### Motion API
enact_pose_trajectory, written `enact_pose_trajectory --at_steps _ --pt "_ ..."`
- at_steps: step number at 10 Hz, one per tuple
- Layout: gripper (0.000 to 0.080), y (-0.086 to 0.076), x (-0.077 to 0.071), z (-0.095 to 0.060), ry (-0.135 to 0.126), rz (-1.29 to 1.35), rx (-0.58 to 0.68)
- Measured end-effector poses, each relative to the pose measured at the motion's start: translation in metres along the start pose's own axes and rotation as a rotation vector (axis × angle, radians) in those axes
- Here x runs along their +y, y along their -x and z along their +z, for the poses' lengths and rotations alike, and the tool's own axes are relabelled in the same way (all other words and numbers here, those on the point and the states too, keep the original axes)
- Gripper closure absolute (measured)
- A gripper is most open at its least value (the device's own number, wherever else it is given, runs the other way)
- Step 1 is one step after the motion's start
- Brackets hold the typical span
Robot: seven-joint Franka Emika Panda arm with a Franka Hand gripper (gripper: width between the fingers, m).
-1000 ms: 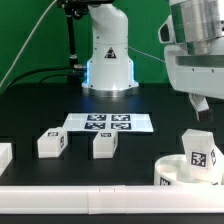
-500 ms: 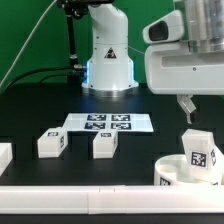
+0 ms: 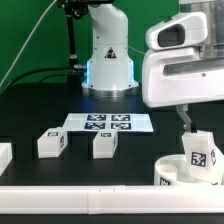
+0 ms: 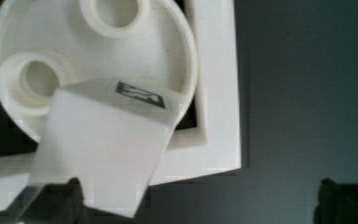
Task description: Assemble stool
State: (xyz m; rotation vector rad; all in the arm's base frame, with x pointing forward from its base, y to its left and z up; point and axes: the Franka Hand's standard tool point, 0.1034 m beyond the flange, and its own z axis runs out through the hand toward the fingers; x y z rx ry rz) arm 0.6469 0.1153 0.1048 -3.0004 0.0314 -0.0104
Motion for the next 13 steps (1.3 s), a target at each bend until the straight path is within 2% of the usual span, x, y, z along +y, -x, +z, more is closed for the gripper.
enact_pose_trajectory --at_steps 1,2,4,8,9,10,13 --pt "0.0151 -0.001 0.005 0.000 0.054 -0.258 -0.002" --pt "0.0151 0.000 0.007 0.002 0.086 -0.451 -0.012" --pt "0.0151 0.000 0.019 0.005 0.092 -0.594 -0.027" --pt "0.0151 -0.003 0.021 0.007 0.111 -0.699 -0.017" --pt "0.0151 -0.005 0.019 0.017 0.149 -0.754 0.031" --pt "0.0151 -0.001 0.019 0.026 0.172 -0.793 0.043" --pt "0.0161 -0.001 0.023 0.026 0.169 -0.749 0.043"
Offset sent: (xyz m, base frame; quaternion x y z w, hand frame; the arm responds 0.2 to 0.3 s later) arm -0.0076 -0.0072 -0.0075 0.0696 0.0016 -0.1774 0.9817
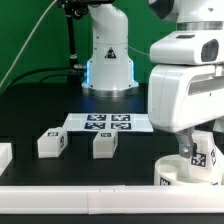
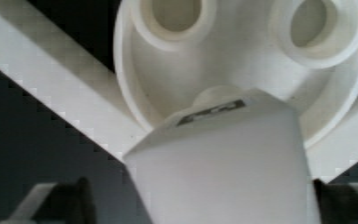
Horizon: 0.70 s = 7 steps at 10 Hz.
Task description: Assemble stool
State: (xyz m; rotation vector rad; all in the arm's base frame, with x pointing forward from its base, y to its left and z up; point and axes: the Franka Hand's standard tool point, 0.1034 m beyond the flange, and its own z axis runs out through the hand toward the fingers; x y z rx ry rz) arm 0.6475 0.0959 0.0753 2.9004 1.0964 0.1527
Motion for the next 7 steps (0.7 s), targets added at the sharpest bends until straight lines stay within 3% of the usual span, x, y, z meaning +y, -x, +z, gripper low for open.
enact_pose_trajectory --at_steps 1,2,3,7 --pt "0.0346 -0.0002 -0.0004 0.0001 -0.002 0.062 0.001" --pt "0.0346 -0.0002 -0.0006 0.0002 -0.002 0.151 0.001" --pt "0.0461 -0.0002 -0.0006 0.0003 -0.002 0.208 0.000" --pt "0.0461 -0.0016 -0.0002 0.0016 -0.013 0.533 0.005"
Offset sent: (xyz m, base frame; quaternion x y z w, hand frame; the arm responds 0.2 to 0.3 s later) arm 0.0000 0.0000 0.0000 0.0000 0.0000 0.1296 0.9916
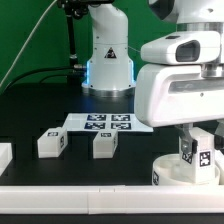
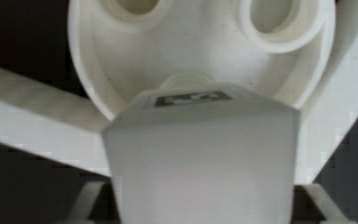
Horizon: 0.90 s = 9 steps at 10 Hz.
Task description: Assemble stool
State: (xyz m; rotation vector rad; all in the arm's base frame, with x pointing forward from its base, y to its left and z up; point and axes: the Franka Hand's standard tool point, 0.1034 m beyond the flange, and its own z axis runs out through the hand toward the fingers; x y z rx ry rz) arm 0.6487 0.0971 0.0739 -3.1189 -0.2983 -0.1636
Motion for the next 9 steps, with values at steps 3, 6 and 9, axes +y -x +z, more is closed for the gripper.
enact_pose_trajectory --at_steps 3,6,9 --pt "0.0461 -0.0018 0.0026 0.0022 -0.032 0.371 0.000" --pt "0.0459 -0.0001 0.0008 0.0017 -0.050 0.698 -0.014" --pt "0.0459 0.0019 -0.0058 0.0022 -0.043 0.817 -0.027"
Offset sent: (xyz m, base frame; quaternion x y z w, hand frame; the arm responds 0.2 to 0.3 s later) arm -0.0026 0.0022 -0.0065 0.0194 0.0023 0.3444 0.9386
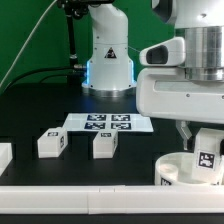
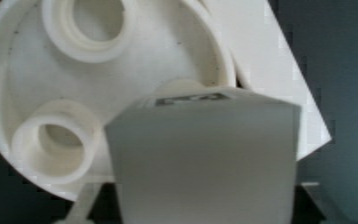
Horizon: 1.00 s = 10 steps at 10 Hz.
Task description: Assemble stool
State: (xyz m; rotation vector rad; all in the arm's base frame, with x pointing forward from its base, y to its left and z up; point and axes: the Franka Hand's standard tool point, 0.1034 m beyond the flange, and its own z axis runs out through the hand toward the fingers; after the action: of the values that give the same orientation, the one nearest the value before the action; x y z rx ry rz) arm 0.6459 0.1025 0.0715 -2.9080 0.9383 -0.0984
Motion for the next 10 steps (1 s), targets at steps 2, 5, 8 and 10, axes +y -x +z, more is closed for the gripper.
enact_pose_trajectory --at_steps 2,5,8,10 --pt "0.0459 0.0002 0.0024 0.0002 -0.018 0.235 -0.012" --pt "0.0459 0.0055 0.0036 0.0018 -0.097 0.755 -0.060" --pt "0.0459 0.0067 0.0060 0.0008 -0.159 1.011 -0.076" --pt "0.0459 0.0072 0.0057 0.0012 -0.158 1.096 -0.085"
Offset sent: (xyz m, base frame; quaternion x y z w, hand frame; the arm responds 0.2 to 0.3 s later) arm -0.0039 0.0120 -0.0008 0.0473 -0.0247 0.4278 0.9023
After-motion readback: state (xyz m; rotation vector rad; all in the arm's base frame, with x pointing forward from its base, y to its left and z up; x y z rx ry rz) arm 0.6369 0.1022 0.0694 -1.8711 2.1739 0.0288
